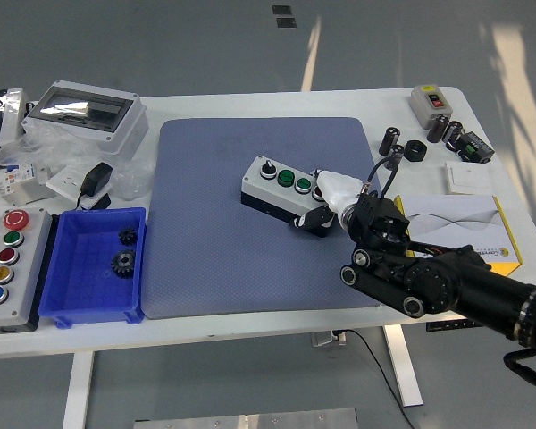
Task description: Pick up the button,place it on the desk,press the button,press the button
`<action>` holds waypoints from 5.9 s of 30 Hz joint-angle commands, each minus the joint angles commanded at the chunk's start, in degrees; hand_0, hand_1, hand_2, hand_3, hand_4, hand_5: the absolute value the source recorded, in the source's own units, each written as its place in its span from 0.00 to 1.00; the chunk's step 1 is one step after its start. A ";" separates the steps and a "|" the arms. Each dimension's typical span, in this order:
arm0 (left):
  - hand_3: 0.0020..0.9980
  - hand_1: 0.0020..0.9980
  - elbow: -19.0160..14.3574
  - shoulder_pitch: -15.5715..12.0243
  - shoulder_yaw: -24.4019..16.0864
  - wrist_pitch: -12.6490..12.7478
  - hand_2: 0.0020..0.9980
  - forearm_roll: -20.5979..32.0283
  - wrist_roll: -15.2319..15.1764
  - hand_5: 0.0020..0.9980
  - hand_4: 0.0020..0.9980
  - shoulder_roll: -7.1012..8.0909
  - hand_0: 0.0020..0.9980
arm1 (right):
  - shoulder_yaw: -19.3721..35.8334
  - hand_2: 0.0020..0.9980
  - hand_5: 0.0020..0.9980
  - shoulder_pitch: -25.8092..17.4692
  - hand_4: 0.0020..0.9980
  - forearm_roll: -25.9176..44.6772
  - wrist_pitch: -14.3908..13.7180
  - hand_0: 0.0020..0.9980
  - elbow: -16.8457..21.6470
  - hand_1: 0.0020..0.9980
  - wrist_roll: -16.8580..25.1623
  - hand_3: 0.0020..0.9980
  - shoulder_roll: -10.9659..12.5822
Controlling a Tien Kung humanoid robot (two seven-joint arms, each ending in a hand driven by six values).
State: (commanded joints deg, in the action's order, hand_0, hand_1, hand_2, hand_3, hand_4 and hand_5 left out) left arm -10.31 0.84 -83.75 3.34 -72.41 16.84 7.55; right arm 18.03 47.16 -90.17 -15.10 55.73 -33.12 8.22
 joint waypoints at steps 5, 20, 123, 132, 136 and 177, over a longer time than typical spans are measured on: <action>0.60 0.59 0.00 -0.04 0.06 -0.04 0.55 -0.02 -0.02 0.19 0.60 -0.07 0.63 | 0.27 0.47 0.15 0.00 0.51 -1.43 -1.01 0.29 0.75 0.45 0.37 0.61 0.54; 0.61 0.59 0.00 -0.49 0.34 0.04 0.55 0.82 -0.21 0.19 0.60 -0.62 0.63 | 2.02 0.36 0.00 -3.65 0.27 -2.46 -1.69 0.17 14.31 0.31 12.20 0.41 10.80; 0.60 0.58 0.00 -0.72 -0.22 -0.23 0.55 -0.80 0.17 0.16 0.57 -1.15 0.63 | 16.09 1.00 0.10 -14.68 0.80 3.58 12.12 1.00 35.07 1.00 19.66 1.00 26.92; 0.60 0.57 0.00 -0.72 -0.61 -0.05 0.55 -0.91 0.29 0.16 0.57 -1.28 0.63 | 24.89 1.00 0.10 -12.79 0.80 9.19 22.26 1.00 42.07 1.00 9.78 1.00 29.75; 0.60 0.57 0.00 -0.75 -0.67 -0.01 0.55 -0.90 0.34 0.15 0.56 -1.24 0.63 | 26.30 1.00 0.13 -11.11 0.78 13.01 28.20 1.00 42.59 1.00 5.65 1.00 30.10; 0.60 0.57 0.00 -0.67 -0.24 -0.05 0.55 -0.73 0.40 0.13 0.56 -1.06 0.63 | 15.96 0.19 0.03 -4.60 0.24 18.05 33.29 0.00 30.03 0.06 4.12 0.78 21.05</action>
State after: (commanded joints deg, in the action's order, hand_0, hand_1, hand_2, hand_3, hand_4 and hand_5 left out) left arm -10.31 0.17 -83.99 3.29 -73.14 17.24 6.49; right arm 33.99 42.56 -72.13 18.18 85.76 -29.00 29.27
